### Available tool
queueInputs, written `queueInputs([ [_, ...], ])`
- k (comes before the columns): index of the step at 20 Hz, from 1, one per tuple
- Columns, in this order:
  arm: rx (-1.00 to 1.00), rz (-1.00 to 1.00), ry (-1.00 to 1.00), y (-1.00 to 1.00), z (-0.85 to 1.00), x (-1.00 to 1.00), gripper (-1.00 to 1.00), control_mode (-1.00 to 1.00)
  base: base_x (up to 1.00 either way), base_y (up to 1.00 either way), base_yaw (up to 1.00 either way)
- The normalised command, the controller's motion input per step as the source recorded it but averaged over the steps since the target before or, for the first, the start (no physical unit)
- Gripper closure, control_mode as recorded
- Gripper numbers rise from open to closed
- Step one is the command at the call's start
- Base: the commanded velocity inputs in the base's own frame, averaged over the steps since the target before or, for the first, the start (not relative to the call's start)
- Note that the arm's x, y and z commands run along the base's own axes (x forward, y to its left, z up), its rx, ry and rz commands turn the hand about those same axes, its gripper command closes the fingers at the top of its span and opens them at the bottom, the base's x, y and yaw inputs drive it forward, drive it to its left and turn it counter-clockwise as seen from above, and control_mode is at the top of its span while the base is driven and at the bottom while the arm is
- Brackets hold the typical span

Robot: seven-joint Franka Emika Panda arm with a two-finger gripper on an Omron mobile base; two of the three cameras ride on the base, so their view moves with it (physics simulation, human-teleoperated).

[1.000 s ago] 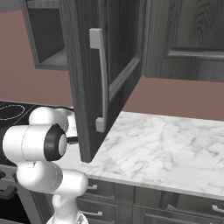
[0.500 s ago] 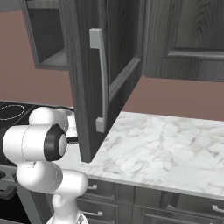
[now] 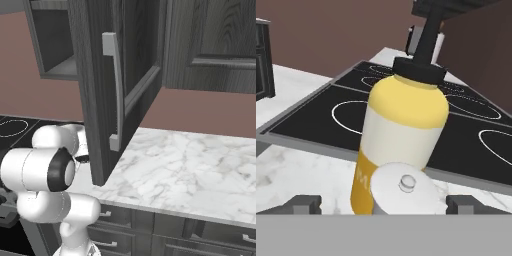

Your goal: Take 2 condiments from the cabinet and move them on the counter near the stove.Make sure the condiments are lined up with each other, next to each other.

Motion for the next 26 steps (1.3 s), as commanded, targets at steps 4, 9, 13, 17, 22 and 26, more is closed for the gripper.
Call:
queueInputs([
  [4,0.00,0.00,0.00,-0.16,0.11,0.00,-1.00,-1.00,0.00,0.00,0.00],
  [9,0.00,0.00,0.00,-0.12,0.00,0.00,-1.00,-1.00,0.00,0.00,0.00],
  [13,0.00,0.00,0.00,-0.24,0.04,0.00,-1.00,-1.00,0.00,0.00,0.00],
  [17,0.00,0.00,0.00,-0.27,0.13,0.00,-1.00,-1.00,0.00,0.00,0.00],
  [22,0.00,0.00,0.00,-0.22,0.22,0.00,-1.00,-1.00,0.00,0.00,0.00],
  [26,0.00,-0.05,0.00,-0.04,0.48,-0.17,-1.00,-1.00,0.00,0.00,0.00],
])
